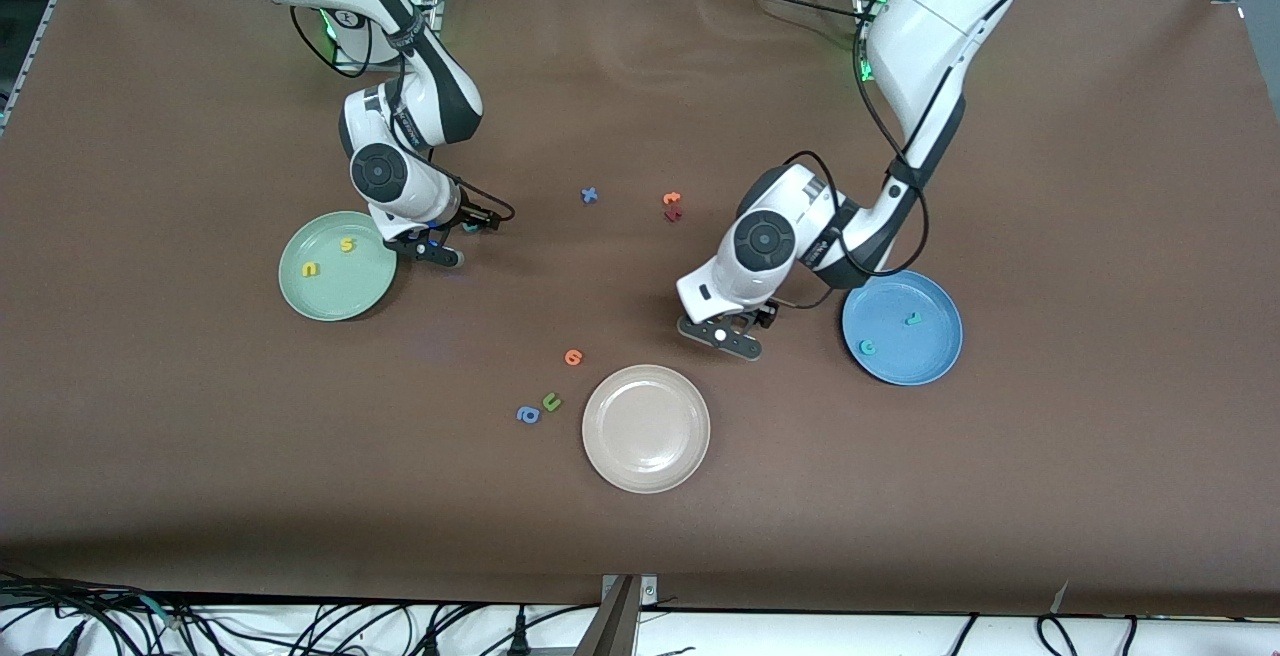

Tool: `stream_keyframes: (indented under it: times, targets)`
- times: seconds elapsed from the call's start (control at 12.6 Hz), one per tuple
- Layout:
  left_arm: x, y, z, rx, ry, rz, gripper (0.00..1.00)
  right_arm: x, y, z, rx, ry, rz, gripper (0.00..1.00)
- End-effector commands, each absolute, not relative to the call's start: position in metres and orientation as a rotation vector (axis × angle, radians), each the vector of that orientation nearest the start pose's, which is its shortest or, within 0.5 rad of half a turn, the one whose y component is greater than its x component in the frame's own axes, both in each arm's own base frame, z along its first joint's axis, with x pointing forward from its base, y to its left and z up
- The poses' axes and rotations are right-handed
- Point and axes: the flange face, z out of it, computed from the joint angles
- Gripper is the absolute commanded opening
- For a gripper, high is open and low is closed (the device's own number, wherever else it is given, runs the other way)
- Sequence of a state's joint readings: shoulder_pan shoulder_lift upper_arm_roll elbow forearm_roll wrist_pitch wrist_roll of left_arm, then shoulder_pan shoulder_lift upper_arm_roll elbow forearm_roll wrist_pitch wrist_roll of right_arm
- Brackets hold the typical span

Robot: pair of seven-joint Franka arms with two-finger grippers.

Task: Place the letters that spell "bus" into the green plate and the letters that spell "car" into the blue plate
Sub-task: 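Grasp the teal p with the right gripper while the left gripper grasps a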

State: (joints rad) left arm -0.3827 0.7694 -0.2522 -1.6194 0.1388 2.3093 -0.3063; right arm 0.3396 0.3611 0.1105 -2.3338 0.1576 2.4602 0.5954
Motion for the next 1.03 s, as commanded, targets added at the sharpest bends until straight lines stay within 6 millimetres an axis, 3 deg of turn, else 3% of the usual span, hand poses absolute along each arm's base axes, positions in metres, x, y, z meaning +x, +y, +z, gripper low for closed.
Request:
stream_keyframes:
  times: [0.0, 0.24, 0.4, 0.48, 0.71, 0.87, 0.95]
  targets:
    - [0.564, -0.389, 0.169, -3.102, 0.607, 0.119, 0.82, 0.435, 0.214, 0.161, -3.086, 0.452, 0.422, 0.28]
    - [0.566, -0.383, 0.167, -3.101, 0.597, 0.127, 0.53, 0.435, 0.214, 0.163, -3.085, 0.465, 0.424, 0.13]
    - [0.567, -0.381, 0.167, -3.101, 0.592, 0.129, 0.17, 0.437, 0.214, 0.169, -3.083, 0.468, 0.413, 0.13]
    - [0.568, -0.381, 0.168, -3.102, 0.589, 0.127, 0.06, 0.439, 0.214, 0.177, -3.081, 0.465, 0.407, 0.12]
    - [0.581, -0.364, 0.187, -3.101, 0.549, 0.124, 0.03, 0.455, 0.204, 0.207, -3.082, 0.497, 0.444, 0.12]
    - [0.597, -0.341, 0.221, -3.09, 0.522, 0.121, 0.03, 0.467, 0.194, 0.223, -3.084, 0.514, 0.479, 0.12]
    - [0.608, -0.317, 0.241, -3.08, 0.516, 0.132, 0.03, 0.473, 0.192, 0.23, -3.09, 0.511, 0.494, 0.12]
